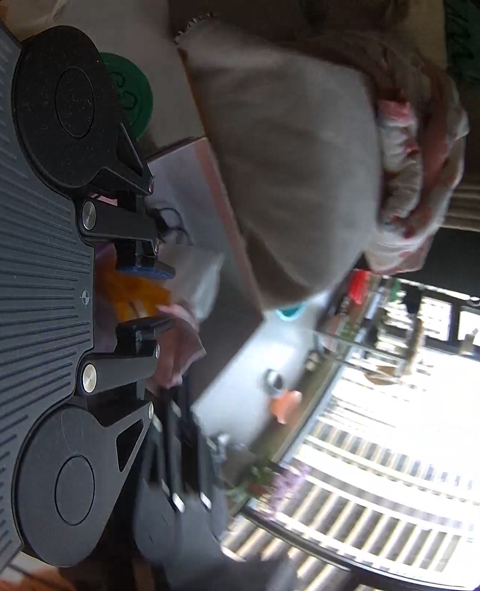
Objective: Organize soft objects
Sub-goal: 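Drop the scrunchie into the pink box while the right gripper drops the pink cloth there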
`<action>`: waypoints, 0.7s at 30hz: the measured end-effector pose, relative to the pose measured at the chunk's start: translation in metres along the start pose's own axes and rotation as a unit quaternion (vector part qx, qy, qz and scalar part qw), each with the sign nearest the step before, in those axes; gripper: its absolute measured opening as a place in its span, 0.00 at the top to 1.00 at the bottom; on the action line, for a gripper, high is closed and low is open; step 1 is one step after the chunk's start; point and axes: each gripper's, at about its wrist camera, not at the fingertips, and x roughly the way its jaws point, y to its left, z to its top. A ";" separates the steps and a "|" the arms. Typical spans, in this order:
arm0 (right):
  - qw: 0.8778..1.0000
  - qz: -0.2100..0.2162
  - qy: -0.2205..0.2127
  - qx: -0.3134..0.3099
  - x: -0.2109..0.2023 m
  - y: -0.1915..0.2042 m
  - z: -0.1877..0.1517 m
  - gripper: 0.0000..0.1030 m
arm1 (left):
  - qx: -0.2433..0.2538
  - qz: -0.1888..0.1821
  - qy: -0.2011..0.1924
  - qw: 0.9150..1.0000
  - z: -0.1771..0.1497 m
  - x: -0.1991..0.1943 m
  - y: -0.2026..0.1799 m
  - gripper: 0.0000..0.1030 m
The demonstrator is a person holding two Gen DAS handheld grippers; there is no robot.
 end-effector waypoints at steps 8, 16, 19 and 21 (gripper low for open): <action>1.000 0.010 -0.010 -0.017 0.000 0.010 0.002 0.85 | 0.002 0.042 -0.007 0.999 -0.002 -0.001 0.004 0.77; 1.000 0.008 -0.004 -0.015 0.012 0.015 0.000 0.85 | 0.076 -0.021 0.029 0.996 -0.027 -0.047 -0.040 0.77; 1.000 -0.011 -0.014 -0.005 0.006 0.009 0.001 0.85 | 0.102 0.000 0.057 0.993 -0.035 -0.026 -0.051 0.78; 1.000 -0.017 -0.019 0.006 -0.001 0.004 0.002 0.85 | 0.109 0.033 0.058 0.992 -0.032 -0.009 -0.049 0.79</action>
